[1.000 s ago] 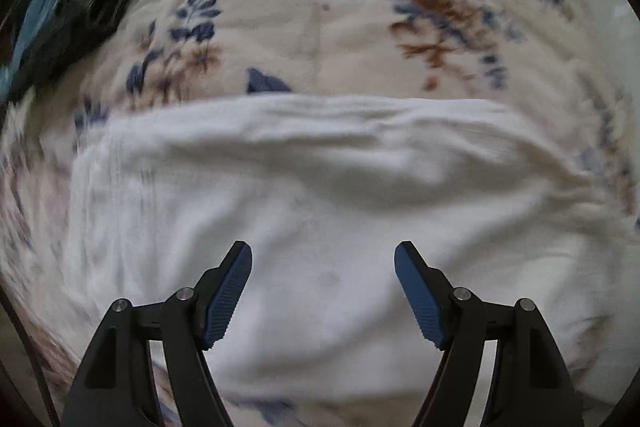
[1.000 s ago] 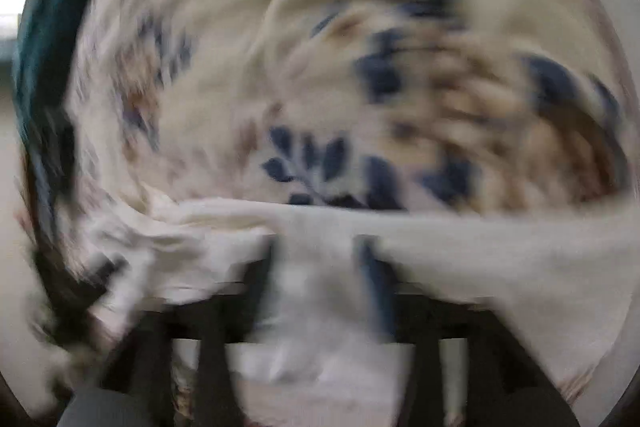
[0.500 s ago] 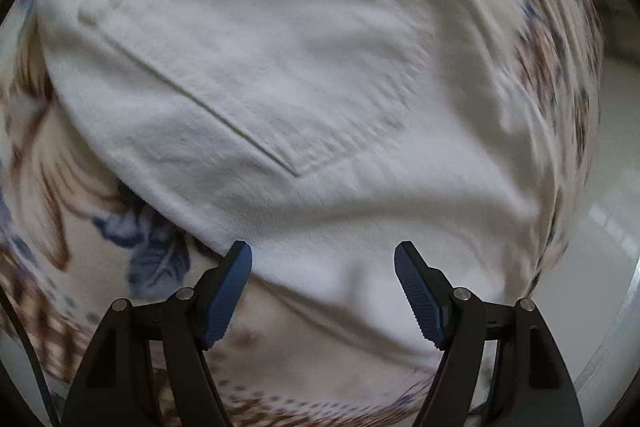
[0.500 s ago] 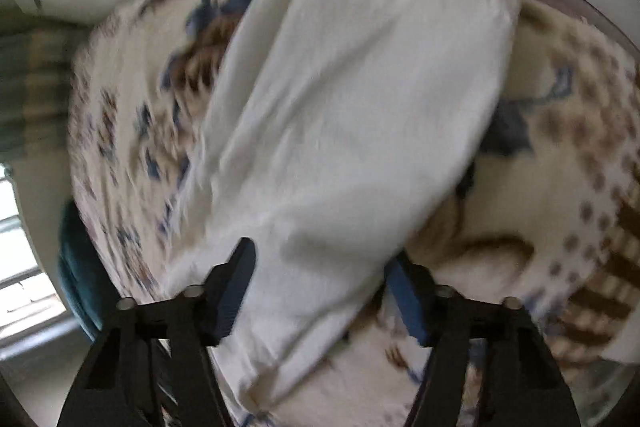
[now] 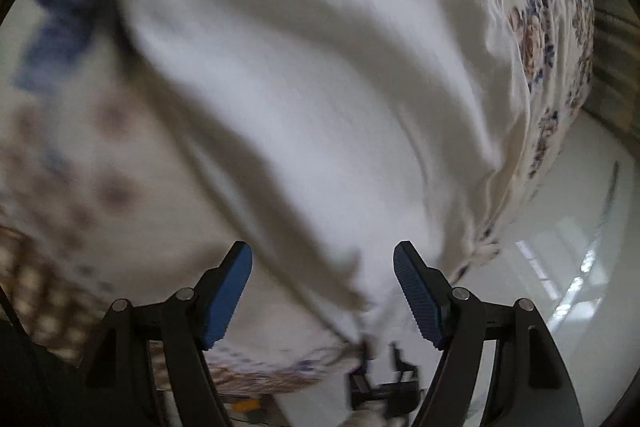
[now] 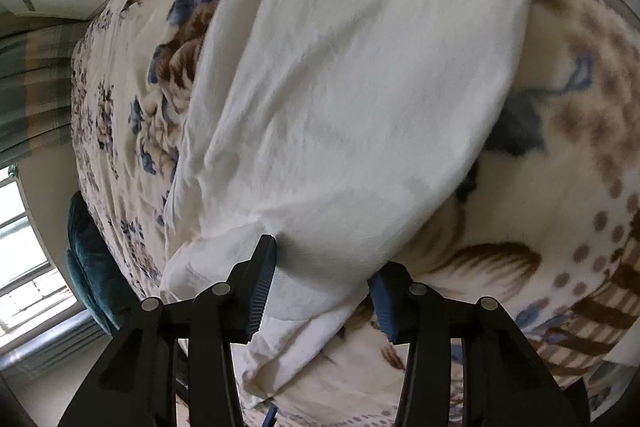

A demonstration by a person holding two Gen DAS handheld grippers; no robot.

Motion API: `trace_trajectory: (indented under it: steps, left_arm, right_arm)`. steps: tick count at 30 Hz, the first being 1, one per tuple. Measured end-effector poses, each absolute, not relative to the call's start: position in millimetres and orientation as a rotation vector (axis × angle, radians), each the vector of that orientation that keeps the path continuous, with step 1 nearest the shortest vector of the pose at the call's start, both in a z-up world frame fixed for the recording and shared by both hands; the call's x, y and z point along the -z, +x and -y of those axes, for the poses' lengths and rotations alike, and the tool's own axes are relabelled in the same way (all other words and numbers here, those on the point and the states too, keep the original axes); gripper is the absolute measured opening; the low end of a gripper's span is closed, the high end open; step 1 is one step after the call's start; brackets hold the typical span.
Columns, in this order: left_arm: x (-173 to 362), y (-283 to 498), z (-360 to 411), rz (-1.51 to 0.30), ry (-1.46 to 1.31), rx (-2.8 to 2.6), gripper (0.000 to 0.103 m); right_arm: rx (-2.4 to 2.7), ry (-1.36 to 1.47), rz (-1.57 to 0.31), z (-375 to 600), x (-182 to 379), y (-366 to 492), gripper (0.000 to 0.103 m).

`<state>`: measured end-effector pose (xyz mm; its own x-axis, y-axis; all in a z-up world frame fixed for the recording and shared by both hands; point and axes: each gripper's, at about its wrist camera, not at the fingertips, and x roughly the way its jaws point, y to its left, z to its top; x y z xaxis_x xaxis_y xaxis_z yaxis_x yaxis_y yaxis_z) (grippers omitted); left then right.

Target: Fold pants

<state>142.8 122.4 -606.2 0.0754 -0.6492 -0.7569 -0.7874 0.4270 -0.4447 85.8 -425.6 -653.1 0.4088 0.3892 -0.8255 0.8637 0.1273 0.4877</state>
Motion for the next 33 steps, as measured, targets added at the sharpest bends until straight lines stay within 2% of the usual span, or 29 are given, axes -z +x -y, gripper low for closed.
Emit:
trace_trajectory:
  steps: [1, 3, 4, 5, 7, 10, 11, 12, 13, 18, 20, 22, 24, 25, 26, 28, 31, 32, 33]
  left_arm:
    - [609, 150, -116, -1.615, -1.260, -0.174, 0.069]
    - [612, 169, -106, -1.593, -1.190, -0.183, 0.046]
    - [610, 175, -100, -1.591, -1.136, -0.177, 0.028]
    - [607, 179, -96, -1.585, -1.093, -0.178, 0.021]
    - [599, 183, -95, -1.564, -1.024, -0.170, 0.011]
    - [591, 180, -100, -1.560, -0.954, -0.166, 0.009]
    - [588, 177, -104, -1.559, -0.932, -0.165, 0.008]
    - [588, 176, -104, -1.556, -0.910, -0.168, 0.008]
    - [585, 176, -104, -1.555, -0.886, -0.172, 0.006]
    - [585, 171, -95, -1.568, -0.781, -0.147, 0.007]
    - [600, 172, -89, -1.608, -0.726, -0.148, 0.011]
    - [613, 169, -93, -1.649, -0.755, -0.166, 0.014]
    - [610, 161, -98, -1.694, -0.788, -0.149, 0.018]
    - [604, 155, -99, -1.699, -0.763, -0.140, 0.025]
    - [597, 152, -97, -1.709, -0.722, -0.132, 0.030]
    - [581, 144, -92, -1.730, -0.615, -0.105, 0.036]
    - [552, 150, -81, -1.639, -0.404, -0.067, 0.042]
    - [543, 160, -77, -1.581, -0.324, -0.063, 0.051]
    - [540, 168, -74, -1.548, -0.285, -0.063, 0.054]
  right_arm:
    - [0.496, 1.475, -1.184, 425, 654, 87, 0.048]
    - [0.490, 1.472, -1.190, 424, 655, 87, 0.050]
    - [0.492, 1.478, -1.195, 423, 657, 85, 0.050]
    - [0.498, 1.493, -1.191, 422, 657, 82, 0.050]
    - [0.497, 1.529, -1.166, 422, 655, 76, 0.050]
    - [0.482, 1.515, -1.101, 425, 650, 73, 0.050]
    - [0.486, 1.478, -1.099, 427, 648, 76, 0.045]
    - [0.505, 1.433, -1.103, 428, 644, 79, 0.031]
    - [0.516, 1.410, -1.094, 429, 641, 79, 0.005]
    - [0.519, 1.318, -1.031, 440, 603, 74, 0.004]
    - [0.518, 1.261, -1.094, 441, 610, 78, 0.005]
    - [0.499, 1.229, -1.270, 443, 639, 86, 0.005]
    - [0.486, 1.231, -1.361, 446, 649, 87, 0.014]
    - [0.503, 1.223, -1.363, 447, 643, 85, 0.024]
    - [0.555, 1.180, -1.365, 448, 629, 81, 0.046]
    - [0.668, 1.058, -1.331, 442, 590, 77, 0.060]
    - [0.625, 0.895, -1.243, 405, 545, 100, 0.060]
    - [0.499, 0.872, -1.234, 380, 539, 120, 0.059]
    - [0.395, 0.858, -1.257, 359, 542, 137, 0.057]
